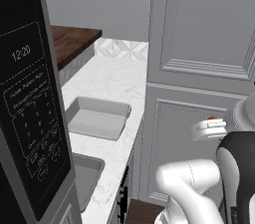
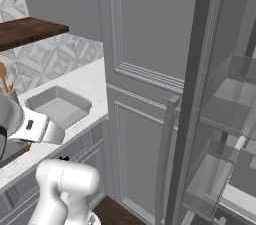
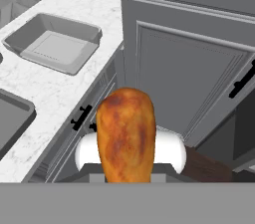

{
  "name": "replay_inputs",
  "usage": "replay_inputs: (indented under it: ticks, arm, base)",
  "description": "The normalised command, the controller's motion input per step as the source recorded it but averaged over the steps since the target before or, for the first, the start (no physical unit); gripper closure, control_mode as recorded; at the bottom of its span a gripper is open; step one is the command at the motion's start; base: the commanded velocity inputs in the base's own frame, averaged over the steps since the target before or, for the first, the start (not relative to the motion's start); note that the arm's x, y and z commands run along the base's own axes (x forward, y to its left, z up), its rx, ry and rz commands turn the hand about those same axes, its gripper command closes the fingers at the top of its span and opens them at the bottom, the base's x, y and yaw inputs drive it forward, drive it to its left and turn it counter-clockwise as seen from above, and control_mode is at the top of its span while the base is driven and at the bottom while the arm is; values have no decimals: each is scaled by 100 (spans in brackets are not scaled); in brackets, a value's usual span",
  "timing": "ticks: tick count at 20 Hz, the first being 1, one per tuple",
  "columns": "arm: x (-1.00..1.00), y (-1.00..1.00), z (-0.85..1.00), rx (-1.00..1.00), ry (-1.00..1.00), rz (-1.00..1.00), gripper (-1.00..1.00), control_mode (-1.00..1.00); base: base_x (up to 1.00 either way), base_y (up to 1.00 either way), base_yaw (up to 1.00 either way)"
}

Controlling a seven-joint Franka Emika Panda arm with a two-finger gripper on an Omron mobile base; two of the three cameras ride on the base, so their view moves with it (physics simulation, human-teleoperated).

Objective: Place one cucumber and one chicken drumstick in each tupperware on the nearby counter, to pack two identical lunches.

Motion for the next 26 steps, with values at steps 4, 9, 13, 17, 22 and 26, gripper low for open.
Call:
replay_inputs:
  ticks: [4, 9, 13, 17, 22, 26]
  arm:
    - [0, 0, 0, 0, 0, 0, 100, 100]
    - [0, 0, 0, 0, 0, 0, 100, 100]
    - [0, 0, 0, 0, 0, 0, 100, 100]
    - [0, 0, 0, 0, 0, 0, 100, 100]
    - [0, 0, 0, 0, 0, 0, 100, 100]
    - [0, 0, 0, 0, 0, 0, 100, 100]
  base:
    - [19, 32, 16]
    - [4, 15, 26]
    - [2, 1, 33]
    - [0, 13, 35]
    - [-2, 30, 31]
    - [-8, 41, 29]
